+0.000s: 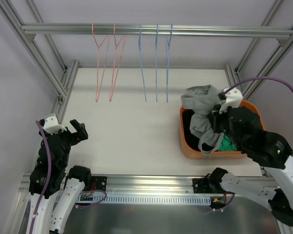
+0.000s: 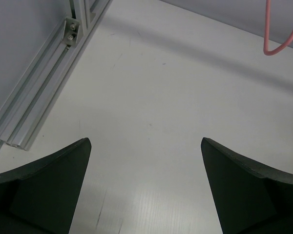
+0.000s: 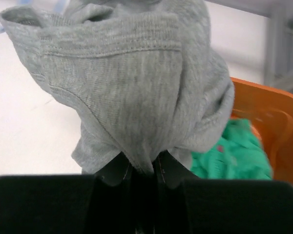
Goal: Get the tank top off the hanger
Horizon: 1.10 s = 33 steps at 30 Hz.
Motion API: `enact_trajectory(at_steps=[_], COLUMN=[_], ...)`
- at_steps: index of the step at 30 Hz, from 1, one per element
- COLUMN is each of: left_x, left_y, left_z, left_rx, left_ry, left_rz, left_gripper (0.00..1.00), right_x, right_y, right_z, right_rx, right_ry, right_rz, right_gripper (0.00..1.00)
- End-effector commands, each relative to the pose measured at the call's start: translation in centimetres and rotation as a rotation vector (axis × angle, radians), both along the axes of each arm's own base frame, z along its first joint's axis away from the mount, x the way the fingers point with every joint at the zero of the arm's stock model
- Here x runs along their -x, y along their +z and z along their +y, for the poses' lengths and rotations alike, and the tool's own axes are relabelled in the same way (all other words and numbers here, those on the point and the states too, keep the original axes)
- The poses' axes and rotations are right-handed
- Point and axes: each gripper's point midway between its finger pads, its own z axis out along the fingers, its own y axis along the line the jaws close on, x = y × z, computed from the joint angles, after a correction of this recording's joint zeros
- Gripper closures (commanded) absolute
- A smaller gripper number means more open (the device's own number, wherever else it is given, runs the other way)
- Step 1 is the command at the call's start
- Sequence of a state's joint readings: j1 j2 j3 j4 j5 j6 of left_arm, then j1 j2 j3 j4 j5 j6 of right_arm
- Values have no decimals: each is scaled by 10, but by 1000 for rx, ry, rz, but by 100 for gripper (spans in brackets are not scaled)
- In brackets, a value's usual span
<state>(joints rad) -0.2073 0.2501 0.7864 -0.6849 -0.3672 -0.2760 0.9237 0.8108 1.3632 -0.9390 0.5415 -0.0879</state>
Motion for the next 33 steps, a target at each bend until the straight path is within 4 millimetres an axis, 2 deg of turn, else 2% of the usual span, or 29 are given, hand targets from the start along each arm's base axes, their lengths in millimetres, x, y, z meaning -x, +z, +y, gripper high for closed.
enact_trajectory(at_steps=[1,2,3,4,5,6,8,9,10,11,12,14,16,19,20,22,23,25,26,27,28,29,33], left_x=[-5,-6,-7,-8,-9,-9,-9,-9,-9,-9,-9,-9,-9,-9,-9,-11,-12,-15,-15,-15,-15,-14,-9], left_y=[5,4,4,4,4,4,4,3,3,5,5,6,7,6,5,4,3,3,4,4,6,7,9], left_z=[-6,-8,-8,-9,-10,-11,-13,-15,-15,-16,-17,-17,-19,-21,-20,-13,-11,-7,-4,-2,0,3,13], left_rx=[7,8,7,6,6,7,8,11,12,13,14,15,15,12,11,8,6,10,8,14,16,12,-9], left_ry=[-33,-39,-43,-49,-50,-58,-70,-79,-81,-84,-90,-93,-103,-114,-106,-65,-51,-18,0,13,27,42,85], left_rz=[-25,-19,-17,-15,-12,-11,-12,-13,-14,-20,-23,-27,-32,-28,-24,-15,-9,3,5,5,0,-2,-2], left_gripper=[1,1,1,1,1,1,1,1,1,1,1,1,1,1,1,1,1,1,1,1,2,1,1], right_x=[-19,-26,-39,-47,-52,-54,-54,-53,-60,-63,-69,-74,-75,-68,-67,-69,-69,-65,-69,-65,-65,-67,-54], right_y=[-20,-26,-38,-42,-43,-48,-42,-55,-55,-66,-92,-132,-182,-207,-205,-197,-190,-176,-156,-149,-140,-121,-92], right_z=[-56,-66,-94,-98,-108,-131,-162,-168,-169,-170,-169,-179,-172,-173,-174,-176,-177,-181,-183,-185,-185,-185,-186], right_rx=[137,145,153,106,78,57,-11,-23,-76,-82,-93,-90,-113,-140,-150,-151,-149,-126,-129,-111,-106,-110,-64], right_ry=[-244,-299,-443,-466,-516,-624,-800,-842,-862,-871,-887,-943,-918,-943,-952,-949,-954,-963,-962,-960,-953,-941,-912], right_rz=[73,105,169,189,187,194,131,143,95,103,135,223,362,404,389,374,366,358,318,319,304,270,254], right_gripper=[100,100,100,100,100,100,100,100,100,100,100,100,100,99,95,67,37,22,17,9,6,0,0])
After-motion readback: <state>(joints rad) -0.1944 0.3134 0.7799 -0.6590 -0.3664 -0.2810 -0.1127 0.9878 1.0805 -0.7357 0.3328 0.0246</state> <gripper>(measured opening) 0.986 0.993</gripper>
